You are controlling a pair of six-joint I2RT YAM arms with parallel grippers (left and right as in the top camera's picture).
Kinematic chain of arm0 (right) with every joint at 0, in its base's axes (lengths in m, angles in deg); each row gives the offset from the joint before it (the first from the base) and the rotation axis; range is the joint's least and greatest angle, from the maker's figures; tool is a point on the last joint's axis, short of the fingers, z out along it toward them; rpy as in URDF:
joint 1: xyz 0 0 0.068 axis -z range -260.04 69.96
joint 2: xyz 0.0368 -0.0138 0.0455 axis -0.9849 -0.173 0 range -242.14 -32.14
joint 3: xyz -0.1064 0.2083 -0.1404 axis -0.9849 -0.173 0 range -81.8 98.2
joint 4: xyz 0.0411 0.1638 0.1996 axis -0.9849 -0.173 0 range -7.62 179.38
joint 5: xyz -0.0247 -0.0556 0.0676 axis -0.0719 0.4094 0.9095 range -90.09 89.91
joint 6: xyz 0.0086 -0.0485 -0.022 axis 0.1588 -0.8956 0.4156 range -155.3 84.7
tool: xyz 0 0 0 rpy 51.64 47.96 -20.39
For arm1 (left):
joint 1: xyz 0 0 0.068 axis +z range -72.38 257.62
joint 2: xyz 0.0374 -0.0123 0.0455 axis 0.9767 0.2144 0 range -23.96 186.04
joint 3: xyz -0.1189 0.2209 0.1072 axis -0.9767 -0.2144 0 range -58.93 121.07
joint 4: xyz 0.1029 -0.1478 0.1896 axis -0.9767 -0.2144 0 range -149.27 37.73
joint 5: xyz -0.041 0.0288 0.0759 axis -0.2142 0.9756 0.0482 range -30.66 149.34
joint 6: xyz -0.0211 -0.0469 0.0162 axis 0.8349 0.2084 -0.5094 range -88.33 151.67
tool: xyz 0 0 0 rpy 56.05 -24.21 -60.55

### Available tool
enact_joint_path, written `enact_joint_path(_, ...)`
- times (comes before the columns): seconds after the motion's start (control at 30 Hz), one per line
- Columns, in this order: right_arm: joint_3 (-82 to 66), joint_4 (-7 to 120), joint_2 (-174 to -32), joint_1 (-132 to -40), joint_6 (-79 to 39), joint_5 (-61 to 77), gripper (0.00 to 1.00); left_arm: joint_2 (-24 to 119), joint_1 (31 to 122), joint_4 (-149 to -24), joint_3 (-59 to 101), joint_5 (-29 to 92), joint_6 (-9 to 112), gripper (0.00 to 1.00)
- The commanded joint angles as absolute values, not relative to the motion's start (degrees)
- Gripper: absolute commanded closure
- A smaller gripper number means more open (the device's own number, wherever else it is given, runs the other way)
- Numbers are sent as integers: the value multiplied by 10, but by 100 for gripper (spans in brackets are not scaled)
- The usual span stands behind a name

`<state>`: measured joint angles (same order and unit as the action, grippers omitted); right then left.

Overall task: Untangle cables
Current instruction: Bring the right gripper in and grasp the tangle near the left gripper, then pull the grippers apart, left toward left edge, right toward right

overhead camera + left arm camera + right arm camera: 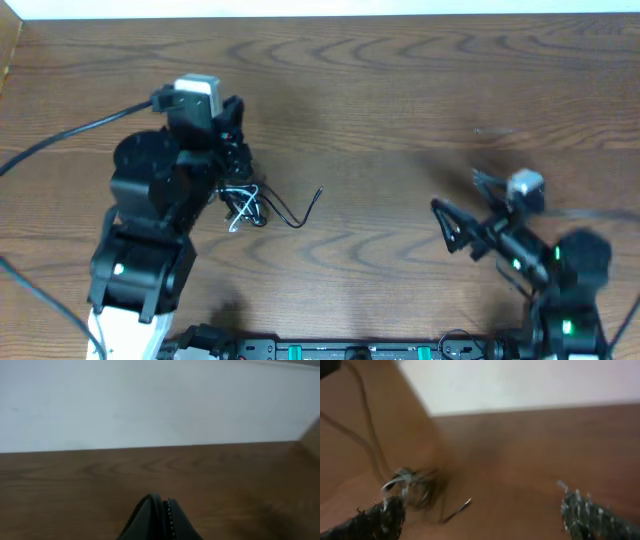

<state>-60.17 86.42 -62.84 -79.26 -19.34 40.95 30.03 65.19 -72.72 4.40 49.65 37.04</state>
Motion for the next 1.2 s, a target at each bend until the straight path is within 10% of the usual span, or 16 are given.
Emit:
enact_joint_path(0.0,-532,862,-795,-795,-237,561,1,321,654,-720,45,416,385,93)
enact_joint_path(0.43,-473,1472,-1206,-911,32,656,1,332,653,-650,45,327,427,93)
enact_joint_path(1.17,-473,1418,-1345,-1048,-64,437,15,358,580,-566,45,223,440,93)
